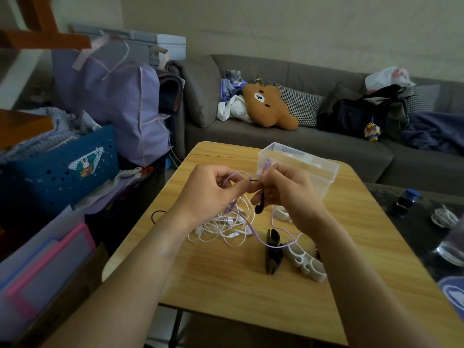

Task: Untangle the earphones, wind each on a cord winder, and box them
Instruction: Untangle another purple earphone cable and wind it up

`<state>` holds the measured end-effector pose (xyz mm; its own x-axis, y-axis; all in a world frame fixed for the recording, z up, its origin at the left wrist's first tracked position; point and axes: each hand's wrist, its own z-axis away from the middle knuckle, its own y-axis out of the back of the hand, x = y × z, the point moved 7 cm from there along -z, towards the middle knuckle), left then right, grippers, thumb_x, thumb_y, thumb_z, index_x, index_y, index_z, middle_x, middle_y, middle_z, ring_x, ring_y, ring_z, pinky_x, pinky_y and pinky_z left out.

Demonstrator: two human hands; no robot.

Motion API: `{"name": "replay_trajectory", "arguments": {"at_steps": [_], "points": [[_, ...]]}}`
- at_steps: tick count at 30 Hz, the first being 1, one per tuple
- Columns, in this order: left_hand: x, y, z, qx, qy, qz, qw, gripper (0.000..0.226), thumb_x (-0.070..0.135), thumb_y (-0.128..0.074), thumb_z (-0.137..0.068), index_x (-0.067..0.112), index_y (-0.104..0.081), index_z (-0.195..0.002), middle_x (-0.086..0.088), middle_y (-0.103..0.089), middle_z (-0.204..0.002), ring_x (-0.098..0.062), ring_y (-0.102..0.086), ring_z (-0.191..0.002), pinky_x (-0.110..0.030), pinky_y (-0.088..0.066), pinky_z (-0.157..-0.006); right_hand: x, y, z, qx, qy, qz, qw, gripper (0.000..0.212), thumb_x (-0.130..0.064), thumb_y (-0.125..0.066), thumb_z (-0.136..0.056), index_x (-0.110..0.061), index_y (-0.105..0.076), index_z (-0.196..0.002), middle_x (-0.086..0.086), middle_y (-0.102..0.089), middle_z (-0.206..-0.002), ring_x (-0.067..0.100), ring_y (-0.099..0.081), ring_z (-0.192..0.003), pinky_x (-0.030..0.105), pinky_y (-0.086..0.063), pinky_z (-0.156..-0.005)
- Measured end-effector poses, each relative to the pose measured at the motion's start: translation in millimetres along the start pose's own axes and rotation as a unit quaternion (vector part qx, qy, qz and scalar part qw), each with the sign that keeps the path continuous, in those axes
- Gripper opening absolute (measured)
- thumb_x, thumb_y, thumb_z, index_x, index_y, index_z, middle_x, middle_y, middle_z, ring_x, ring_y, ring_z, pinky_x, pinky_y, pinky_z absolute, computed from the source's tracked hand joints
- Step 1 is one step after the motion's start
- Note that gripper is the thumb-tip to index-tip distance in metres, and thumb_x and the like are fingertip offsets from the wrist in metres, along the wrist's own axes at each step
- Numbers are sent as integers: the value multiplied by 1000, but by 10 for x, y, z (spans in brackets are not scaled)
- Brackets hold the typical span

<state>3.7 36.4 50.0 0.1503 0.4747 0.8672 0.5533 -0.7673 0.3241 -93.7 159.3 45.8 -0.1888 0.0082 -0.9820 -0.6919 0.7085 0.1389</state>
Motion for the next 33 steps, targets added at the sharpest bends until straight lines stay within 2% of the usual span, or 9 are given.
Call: {"name": "replay_trajectory", "arguments": {"at_steps": [3, 5, 8, 15, 19, 21, 25, 29, 33], "points": [[-40, 13, -13, 3, 1, -1, 1000, 11, 22, -76, -87, 11, -75, -87, -23, -69, -77, -38, -67, -73, -35, -55, -61, 33, 1, 13, -26, -31, 3, 999, 15, -2, -51, -96, -3, -61, -85, 12, -68, -77, 23, -62, -63, 35, -52, -62], [-51, 40, -24, 18, -8, -9, 1000, 11, 22, -74, -88, 11, -74, -86, -16, -71, -80, -31, -68, -74, -35, -56, -66, 36, 6, 12, -56, -35, -11, 998, 12, 2, -57, -93, -5, -64, -85, 11, -64, -77, 20, -57, -61, 30, -49, -59], [-73, 63, -37, 30, -2, 0, 1000, 10, 20, -71, -90, 9, -72, -92, -6, -70, -89, -29, -69, -73, -37, -57, -67, 60, 72, -7, -72, -39, -37, 996, 15, 8, -64, -89, -6, -69, -90, 8, -64, -77, 17, -58, -62, 29, -55, -65], [-126, 2, -23, -12, 28, 16, 999, 5, 16, -68, -93, 13, -70, -97, -2, -75, -84, -20, -73, -76, -36, -62, -63, 16, 248, -23, 5, 20, -14, 1000, 16, 3, -69, -87, -11, -74, -94, 8, -71, -87, 12, -64, -71, 23, -54, -64], [-73, -24, -1, -25, 34, 23, 999, 8, 19, -70, -91, 14, -70, -97, -5, -75, -86, -2, -61, -51, -15, -45, -45, -23, 275, -22, 42, 39, -20, 998, 18, 2, -74, -83, -11, -73, -94, 8, -74, -85, 13, -66, -73, 24, -54, -64], [-69, -34, 4, -28, 41, 24, 998, 13, 22, -72, -89, 13, -70, -98, -7, -74, -87, -3, -54, -43, -17, -41, -42, -65, 275, -15, 58, 56, -21, 997, 22, 9, -73, -82, -10, -73, -95, 12, -74, -90, 14, -67, -74, 24, -54, -67], [-81, -37, 10, -31, 55, 39, 997, 16, 25, -76, -86, 14, -71, -97, -5, -73, -86, -13, -50, -44, -22, -42, -43, -203, 226, 28, 40, 90, -26, 995, 29, 18, -62, -84, -8, -73, -92, 12, -73, -92, 14, -68, -77, 21, -55, -71], [-91, -34, 11, -36, 65, 44, 996, 16, 22, -77, -85, 16, -73, -100, -1, -72, -87, -13, -48, -44, -21, -41, -43, -322, 204, 61, 15, 136, 83, 987, 25, 7, -65, -89, -15, -76, -96, 4, -77, -95, 13, -71, -83, 24, -56, -75], [-71, -46, 30, -52, 70, 31, 996, 22, 11, -79, -83, 16, -74, -104, 1, -74, -87, -19, -50, -52, -19, -42, -44, -426, 155, 95, 19, 177, 222, 959, 26, -3, -68, -92, -28, -75, -93, -11, -76, -92, -3, -68, -80, 16, -52, -73]]}}
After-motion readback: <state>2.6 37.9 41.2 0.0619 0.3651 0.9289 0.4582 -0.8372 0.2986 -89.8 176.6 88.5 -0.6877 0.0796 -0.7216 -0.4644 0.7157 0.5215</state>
